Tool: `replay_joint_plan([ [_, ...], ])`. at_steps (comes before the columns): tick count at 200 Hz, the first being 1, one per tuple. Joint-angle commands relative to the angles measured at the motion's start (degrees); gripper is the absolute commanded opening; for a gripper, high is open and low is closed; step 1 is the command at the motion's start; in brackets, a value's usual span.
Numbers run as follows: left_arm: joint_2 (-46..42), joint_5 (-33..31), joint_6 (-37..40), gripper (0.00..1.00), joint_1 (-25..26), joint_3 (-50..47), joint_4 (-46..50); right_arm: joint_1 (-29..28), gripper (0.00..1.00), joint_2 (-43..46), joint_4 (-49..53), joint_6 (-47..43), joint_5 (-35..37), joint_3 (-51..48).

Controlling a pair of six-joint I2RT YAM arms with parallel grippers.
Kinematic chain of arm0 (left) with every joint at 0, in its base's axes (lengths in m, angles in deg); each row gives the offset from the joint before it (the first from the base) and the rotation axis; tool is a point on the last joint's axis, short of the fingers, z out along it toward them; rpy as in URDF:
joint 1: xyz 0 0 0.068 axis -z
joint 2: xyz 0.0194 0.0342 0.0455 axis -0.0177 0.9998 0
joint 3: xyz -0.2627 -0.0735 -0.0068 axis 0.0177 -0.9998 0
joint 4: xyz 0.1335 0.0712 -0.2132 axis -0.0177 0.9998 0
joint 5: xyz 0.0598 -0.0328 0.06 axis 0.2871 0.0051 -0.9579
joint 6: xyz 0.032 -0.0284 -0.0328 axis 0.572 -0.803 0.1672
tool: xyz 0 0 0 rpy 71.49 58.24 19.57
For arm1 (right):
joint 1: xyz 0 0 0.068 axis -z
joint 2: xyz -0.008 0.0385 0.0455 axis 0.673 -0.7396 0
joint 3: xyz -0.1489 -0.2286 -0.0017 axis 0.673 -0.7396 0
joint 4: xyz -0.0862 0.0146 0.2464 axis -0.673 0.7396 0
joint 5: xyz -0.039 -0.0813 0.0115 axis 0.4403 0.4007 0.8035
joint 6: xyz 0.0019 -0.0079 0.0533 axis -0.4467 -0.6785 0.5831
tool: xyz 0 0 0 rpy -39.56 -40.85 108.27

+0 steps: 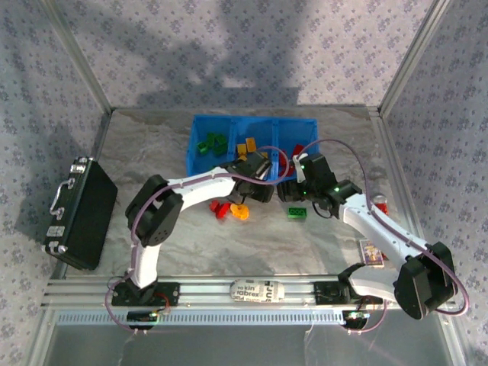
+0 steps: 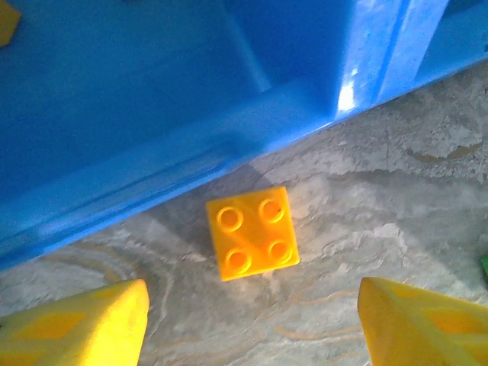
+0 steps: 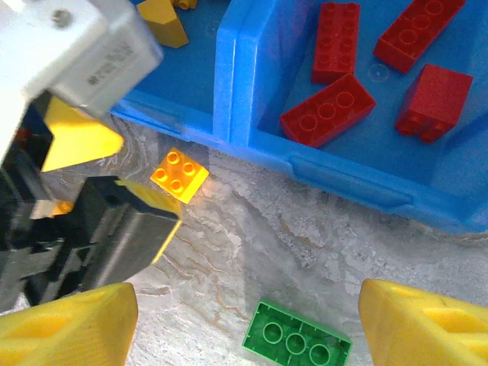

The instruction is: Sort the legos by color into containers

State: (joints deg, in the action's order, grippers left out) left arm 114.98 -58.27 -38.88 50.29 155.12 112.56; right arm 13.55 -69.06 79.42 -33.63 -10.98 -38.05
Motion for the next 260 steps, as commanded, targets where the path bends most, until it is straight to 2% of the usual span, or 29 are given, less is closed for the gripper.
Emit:
replay_joint_plan([
  [1,2.0,-1.1,-1.2,0.72,0.4,2.6,1.5,0.0,0.78,1.2,0.0,0.9,0.4,-0.7],
  [62,7.5,-2.8,-0.8,0.64,0.7,7.4,3.6,0.7,0.77,1.7,-0.4,0.8,0.2,-1.7],
  [126,9.6,-4.1,-0.8,0.39,0.8,9.0,5.6,1.5,0.77,2.4,-0.5,0.9,-0.1,-2.3],
  [161,8.8,-4.3,-1.0,0.29,0.9,7.3,5.4,1.8,0.77,2.8,-0.5,1.0,-0.3,-2.2],
  [260,-2.8,-6.3,-0.6,0.28,1.7,4.5,6.6,2.4,0.77,5.6,0.6,1.0,0.1,-2.3],
])
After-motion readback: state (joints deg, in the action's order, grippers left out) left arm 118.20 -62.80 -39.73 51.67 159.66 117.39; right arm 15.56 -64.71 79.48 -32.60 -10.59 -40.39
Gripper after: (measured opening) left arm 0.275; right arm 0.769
